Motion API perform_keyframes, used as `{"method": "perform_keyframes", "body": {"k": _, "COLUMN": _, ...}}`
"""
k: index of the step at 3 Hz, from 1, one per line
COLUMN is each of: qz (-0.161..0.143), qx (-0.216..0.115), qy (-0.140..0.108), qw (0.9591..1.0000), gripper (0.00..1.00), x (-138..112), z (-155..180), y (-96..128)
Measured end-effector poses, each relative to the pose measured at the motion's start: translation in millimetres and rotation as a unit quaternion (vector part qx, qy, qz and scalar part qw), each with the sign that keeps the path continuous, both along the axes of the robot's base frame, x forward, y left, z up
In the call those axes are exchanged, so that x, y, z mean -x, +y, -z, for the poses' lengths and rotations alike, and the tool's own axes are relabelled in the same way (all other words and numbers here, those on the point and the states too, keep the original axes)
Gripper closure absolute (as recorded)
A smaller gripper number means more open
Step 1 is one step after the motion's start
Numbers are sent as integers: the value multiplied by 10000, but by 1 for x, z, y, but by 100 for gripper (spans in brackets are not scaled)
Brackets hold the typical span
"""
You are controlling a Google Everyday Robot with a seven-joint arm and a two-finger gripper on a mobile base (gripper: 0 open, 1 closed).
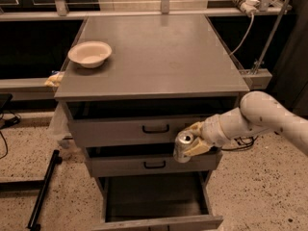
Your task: Pick 7up can from bottom drawer and place on counter
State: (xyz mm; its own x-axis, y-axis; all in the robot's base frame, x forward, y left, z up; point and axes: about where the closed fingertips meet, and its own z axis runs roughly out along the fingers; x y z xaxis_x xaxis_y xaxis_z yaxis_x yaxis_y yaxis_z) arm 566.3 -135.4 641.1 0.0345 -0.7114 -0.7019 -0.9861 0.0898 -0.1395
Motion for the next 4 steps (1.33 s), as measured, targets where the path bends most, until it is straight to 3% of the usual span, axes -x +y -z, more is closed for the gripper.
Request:
{"method": "perform_keyframes", "body": {"k": 1, "qz": -5, "qx": -15, "qy": 26, "qw": 10000, "gripper": 100, "x": 0, "z": 4, "y": 1}}
{"method": "perform_keyframes", "body": {"k": 2, "qz": -43, "qx": 6, "qy": 1, "qw": 10000, "gripper": 100, "x": -3, "z": -21, "y": 3}}
{"method": "perform_keyframes", "body": {"k": 3, "qz": -122, "qx": 242, "qy": -95, "qw": 9996, "gripper": 100, "x": -10, "z": -108, "y": 11}}
{"method": "perform_keyframes", "body": {"k": 4, "qz": -60, "qx": 682, "qy": -322, "qw": 9971, "gripper": 100, "x": -15, "z": -228, "y": 23}}
